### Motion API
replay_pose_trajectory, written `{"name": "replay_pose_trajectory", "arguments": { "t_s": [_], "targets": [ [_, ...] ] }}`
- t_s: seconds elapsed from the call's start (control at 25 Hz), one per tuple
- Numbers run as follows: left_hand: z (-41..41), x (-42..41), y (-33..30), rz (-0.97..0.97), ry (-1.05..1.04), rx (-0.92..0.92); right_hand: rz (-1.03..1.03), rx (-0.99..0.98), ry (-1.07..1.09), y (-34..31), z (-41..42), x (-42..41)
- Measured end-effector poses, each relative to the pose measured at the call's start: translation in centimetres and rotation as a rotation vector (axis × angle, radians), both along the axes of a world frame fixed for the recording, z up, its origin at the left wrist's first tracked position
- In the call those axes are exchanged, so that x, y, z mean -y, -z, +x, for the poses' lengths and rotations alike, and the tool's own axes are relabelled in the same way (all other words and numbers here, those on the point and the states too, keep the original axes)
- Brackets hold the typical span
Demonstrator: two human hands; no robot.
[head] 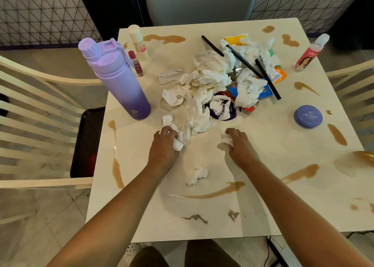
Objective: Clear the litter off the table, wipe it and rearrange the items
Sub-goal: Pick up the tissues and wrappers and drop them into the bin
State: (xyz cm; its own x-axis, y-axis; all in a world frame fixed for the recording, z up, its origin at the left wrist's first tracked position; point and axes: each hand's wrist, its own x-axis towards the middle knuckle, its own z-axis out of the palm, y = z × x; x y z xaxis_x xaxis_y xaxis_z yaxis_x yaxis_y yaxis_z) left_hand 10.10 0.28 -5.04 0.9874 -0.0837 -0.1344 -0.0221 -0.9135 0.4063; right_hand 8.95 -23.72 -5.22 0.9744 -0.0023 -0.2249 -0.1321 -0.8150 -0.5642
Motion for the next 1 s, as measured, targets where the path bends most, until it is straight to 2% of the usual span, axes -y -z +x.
{"name": "replay_pose_trajectory", "arguments": {
  "t_s": [0.12,0.28,0.4,0.56,0.68,0.84,1.0],
  "targets": [
    [0.1,-0.4,-0.4,0.029,0.01,-0.057,0.051,0.046,-0.099,-0.8,-0.2,-1.3],
    [-0.4,-0.8,-0.9,0.086,-0.021,-0.134,0.039,-0.13,-0.466,-2.1,-1.8,-4.3],
    [-0.4,-0.8,-1.3,0.083,-0.049,-0.251,-0.065,-0.186,-0.58,-1.5,-2.3,-5.3],
    [-0.8,-1.2,-1.0,0.027,-0.088,-0.173,-0.018,-0.077,-0.522,-0.4,-2.2,-5.2],
    [-1.3,-2.0,-0.7,-0.07,-0.132,-0.145,0.071,-0.072,-0.348,-0.5,-1.7,-5.3],
    [-2.3,-2.6,-1.5,-0.306,-0.294,-0.093,0.303,-0.03,-0.106,-2.0,-1.9,-5.9],
    [-3.4,-3.4,-3.7,-0.52,-0.389,-0.068,0.48,0.037,-0.073,-3.5,-2.5,-8.8]
  ]
}}
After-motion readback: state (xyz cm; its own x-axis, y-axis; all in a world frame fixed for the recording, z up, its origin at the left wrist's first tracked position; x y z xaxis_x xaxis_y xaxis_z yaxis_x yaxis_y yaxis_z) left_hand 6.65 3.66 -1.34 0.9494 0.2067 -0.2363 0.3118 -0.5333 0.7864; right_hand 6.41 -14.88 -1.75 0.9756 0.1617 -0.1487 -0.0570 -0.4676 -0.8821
